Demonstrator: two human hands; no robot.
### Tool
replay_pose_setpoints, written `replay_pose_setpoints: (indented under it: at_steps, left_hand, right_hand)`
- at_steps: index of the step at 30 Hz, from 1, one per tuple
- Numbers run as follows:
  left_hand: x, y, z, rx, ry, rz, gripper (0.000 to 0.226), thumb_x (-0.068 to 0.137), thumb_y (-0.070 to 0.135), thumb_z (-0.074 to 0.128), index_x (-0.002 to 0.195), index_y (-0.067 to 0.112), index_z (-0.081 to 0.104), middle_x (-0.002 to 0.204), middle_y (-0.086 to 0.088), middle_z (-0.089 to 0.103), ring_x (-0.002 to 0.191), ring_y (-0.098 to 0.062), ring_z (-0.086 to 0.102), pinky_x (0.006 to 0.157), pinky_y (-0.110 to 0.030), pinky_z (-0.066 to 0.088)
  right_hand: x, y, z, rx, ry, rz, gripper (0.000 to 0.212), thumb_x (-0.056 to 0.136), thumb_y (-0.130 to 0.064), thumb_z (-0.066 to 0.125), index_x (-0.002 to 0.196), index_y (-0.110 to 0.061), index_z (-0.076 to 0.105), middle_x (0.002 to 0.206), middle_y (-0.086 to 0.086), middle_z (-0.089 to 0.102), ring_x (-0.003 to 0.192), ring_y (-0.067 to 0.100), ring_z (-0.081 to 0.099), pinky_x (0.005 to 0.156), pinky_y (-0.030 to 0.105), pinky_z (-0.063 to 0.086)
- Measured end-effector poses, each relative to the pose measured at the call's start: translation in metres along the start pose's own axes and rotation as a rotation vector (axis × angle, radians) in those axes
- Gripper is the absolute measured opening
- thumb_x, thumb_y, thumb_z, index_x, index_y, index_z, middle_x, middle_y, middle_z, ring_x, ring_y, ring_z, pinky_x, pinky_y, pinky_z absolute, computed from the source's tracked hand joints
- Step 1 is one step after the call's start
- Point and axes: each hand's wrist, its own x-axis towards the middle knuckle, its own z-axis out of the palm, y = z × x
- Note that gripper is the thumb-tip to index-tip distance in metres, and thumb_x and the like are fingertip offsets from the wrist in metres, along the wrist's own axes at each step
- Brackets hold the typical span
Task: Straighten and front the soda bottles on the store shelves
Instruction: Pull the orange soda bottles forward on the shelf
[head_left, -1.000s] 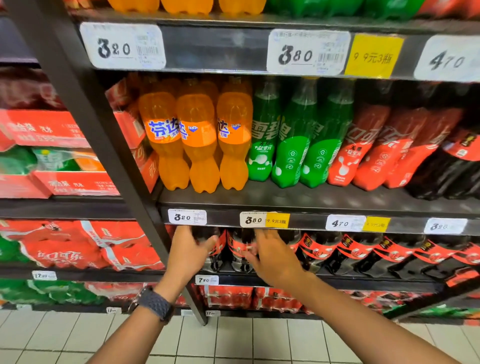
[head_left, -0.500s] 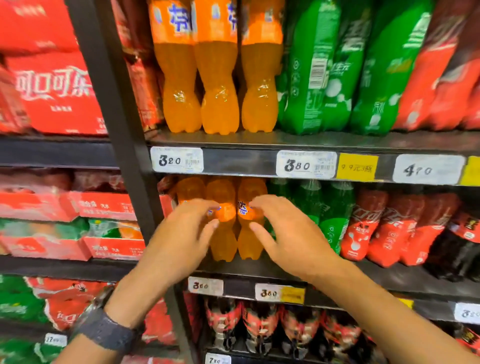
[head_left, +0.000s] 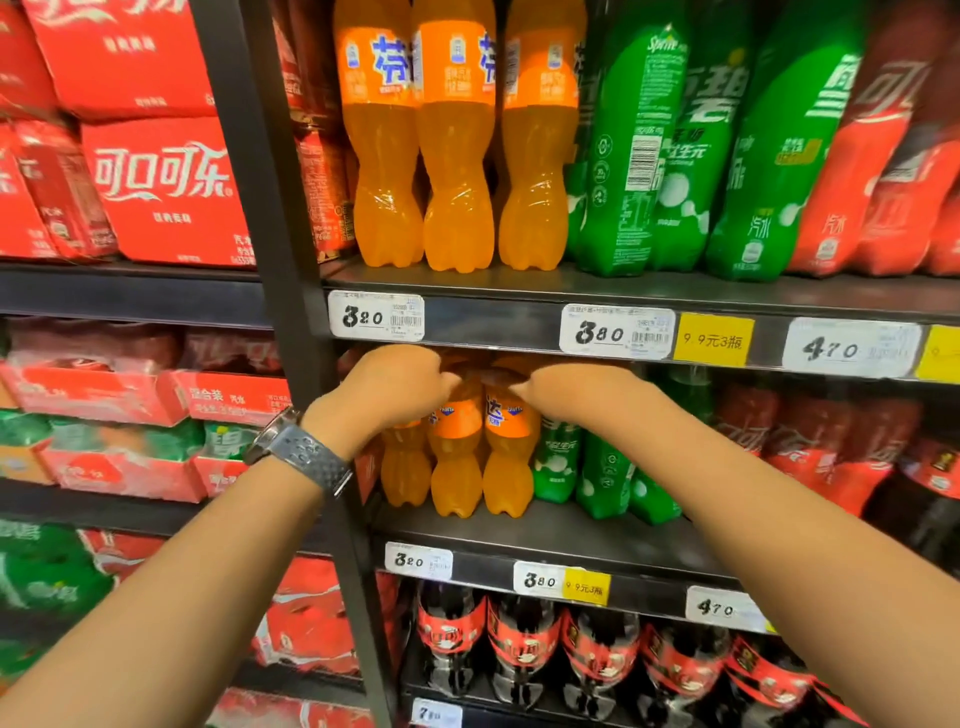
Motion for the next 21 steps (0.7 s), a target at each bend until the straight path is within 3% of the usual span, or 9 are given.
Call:
replay_pose_setpoints:
  at_steps: [3,8,10,12,15,17,19,21]
  left_hand:
    - [0.006,-0.002,0.002,0.019,-0.007,-0.042,0.039,0.093,0.035,0.043,0.058,0.018,0.044,0.060,0.001,0.044,0.059,-0.013,0.044,0.053,-0.028,0.029]
    - [0.009,-0.003,0.003,-0.007,-0.016,-0.113,0.039,0.093,0.037,0.045,0.061,0.016,0.053,0.069,0.002,0.055,0.062,-0.011,0.047,0.052,-0.025,0.028]
    - [0.011,-0.002,0.002,0.011,-0.049,-0.122,0.037,0.094,0.039,0.043,0.084,0.011,0.066,0.093,-0.004,0.064,0.083,-0.020,0.058,0.066,-0.026,0.035]
    - [0.011,0.001,0.000,0.031,-0.081,-0.121,0.041,0.096,0.042,0.041,0.108,0.013,0.067,0.116,-0.009,0.064,0.105,-0.028,0.057,0.079,-0.032,0.036]
    - [0.009,0.000,-0.003,0.044,-0.116,-0.133,0.050,0.095,0.050,0.038,0.118,0.014,0.064,0.129,-0.011,0.059,0.115,-0.031,0.054,0.092,-0.039,0.040]
    - [0.007,-0.005,-0.003,0.008,-0.098,-0.131,0.045,0.094,0.050,0.040,0.096,0.015,0.068,0.117,-0.009,0.064,0.099,-0.027,0.059,0.085,-0.038,0.041]
    - [0.005,-0.007,-0.004,-0.015,-0.072,-0.131,0.042,0.095,0.047,0.040,0.067,0.021,0.056,0.087,-0.004,0.065,0.069,-0.014,0.052,0.071,-0.033,0.037]
    - [0.006,-0.007,-0.004,-0.006,-0.076,-0.142,0.043,0.096,0.045,0.039,0.063,0.021,0.051,0.071,0.003,0.055,0.063,-0.010,0.045,0.071,-0.032,0.035]
  right_hand:
    - [0.010,-0.001,-0.002,0.056,-0.043,0.064,0.047,0.105,-0.027,0.024,0.144,-0.002,0.034,0.152,0.014,0.030,0.139,0.028,0.030,0.111,0.037,0.021]
    - [0.018,0.007,0.001,0.111,-0.038,0.087,0.043,0.104,-0.022,0.027,0.141,-0.004,0.037,0.151,0.012,0.032,0.136,0.027,0.033,0.110,0.036,0.024]
    - [0.018,0.010,0.001,0.130,-0.021,0.093,0.043,0.103,-0.024,0.029,0.141,-0.005,0.038,0.151,0.013,0.032,0.135,0.029,0.035,0.109,0.036,0.025]
    - [0.015,0.010,-0.001,0.149,-0.002,0.096,0.045,0.103,-0.028,0.032,0.141,-0.005,0.037,0.150,0.015,0.034,0.133,0.031,0.038,0.106,0.037,0.029]
    - [0.008,0.009,-0.003,0.146,-0.009,0.093,0.043,0.103,-0.024,0.031,0.139,-0.003,0.040,0.148,0.016,0.037,0.130,0.030,0.042,0.102,0.035,0.033]
    - [0.004,0.011,-0.004,0.158,-0.046,0.093,0.044,0.103,-0.024,0.030,0.142,-0.003,0.036,0.150,0.015,0.034,0.133,0.029,0.037,0.105,0.034,0.030]
    - [0.002,0.014,-0.003,0.233,-0.044,0.072,0.050,0.103,-0.032,0.032,0.146,-0.008,0.030,0.153,0.013,0.028,0.137,0.029,0.033,0.107,0.035,0.029]
    - [-0.001,0.012,-0.002,0.293,0.011,0.077,0.050,0.102,-0.039,0.034,0.145,-0.012,0.032,0.151,0.011,0.032,0.132,0.030,0.039,0.101,0.035,0.035]
